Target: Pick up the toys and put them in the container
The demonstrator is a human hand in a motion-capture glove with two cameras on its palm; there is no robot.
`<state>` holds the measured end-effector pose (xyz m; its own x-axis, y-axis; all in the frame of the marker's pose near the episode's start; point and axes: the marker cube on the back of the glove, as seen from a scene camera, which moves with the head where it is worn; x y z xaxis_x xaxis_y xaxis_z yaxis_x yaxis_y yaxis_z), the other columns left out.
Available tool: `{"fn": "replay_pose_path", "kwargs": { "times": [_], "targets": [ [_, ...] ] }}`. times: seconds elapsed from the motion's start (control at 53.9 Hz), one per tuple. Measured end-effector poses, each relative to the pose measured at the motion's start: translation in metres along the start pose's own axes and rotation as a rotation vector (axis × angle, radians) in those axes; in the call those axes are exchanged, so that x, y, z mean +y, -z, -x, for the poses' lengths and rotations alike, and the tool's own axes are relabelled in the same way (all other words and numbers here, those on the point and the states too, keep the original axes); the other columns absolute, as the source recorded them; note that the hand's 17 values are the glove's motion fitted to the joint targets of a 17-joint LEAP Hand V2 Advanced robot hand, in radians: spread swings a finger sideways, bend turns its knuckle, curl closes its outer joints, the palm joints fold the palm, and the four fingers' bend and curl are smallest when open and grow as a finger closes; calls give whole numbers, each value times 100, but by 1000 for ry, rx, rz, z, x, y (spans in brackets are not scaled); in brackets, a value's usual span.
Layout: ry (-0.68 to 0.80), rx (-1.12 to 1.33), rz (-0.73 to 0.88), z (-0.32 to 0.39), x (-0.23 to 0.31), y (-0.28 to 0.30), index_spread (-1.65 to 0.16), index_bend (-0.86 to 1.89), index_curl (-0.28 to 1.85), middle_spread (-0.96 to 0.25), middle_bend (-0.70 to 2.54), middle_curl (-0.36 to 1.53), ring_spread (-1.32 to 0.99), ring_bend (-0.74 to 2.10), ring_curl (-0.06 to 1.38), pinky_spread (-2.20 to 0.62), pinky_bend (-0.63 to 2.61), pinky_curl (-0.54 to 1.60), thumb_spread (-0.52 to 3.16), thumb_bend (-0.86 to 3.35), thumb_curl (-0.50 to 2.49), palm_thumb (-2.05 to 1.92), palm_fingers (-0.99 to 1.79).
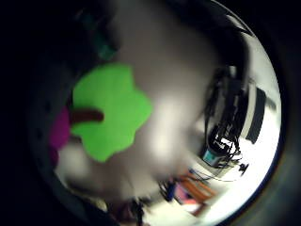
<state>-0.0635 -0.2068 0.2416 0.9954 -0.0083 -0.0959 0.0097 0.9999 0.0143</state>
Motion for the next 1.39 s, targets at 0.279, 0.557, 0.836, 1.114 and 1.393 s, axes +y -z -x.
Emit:
{"fn": "replay_pose_path", "kwargs": {
  "times": [0.279,0.557,0.836,1.114,1.393],
  "targets": [
    [80,15,8,8,6,11,-23,30,25,-25,53,47,-27,110,44,-29,83,32,115,16,44,44,118],
    [136,-16,132,35,23,118,-27,57,41,-25,90,67,-31,121,51,-36,87,38,85,11,60,54,126],
    [165,106,-74,73,63,296,-26,76,58,-22,104,75,-31,129,55,-37,96,44,70,6,71,55,117],
    [282,98,-272,171,107,416,-25,79,69,-20,109,78,-31,133,57,-37,99,46,63,2,81,57,113],
    [428,125,-346,301,136,459,-24,76,79,-19,110,80,-31,134,57,-37,100,47,60,-1,89,57,111]
  ]
}}
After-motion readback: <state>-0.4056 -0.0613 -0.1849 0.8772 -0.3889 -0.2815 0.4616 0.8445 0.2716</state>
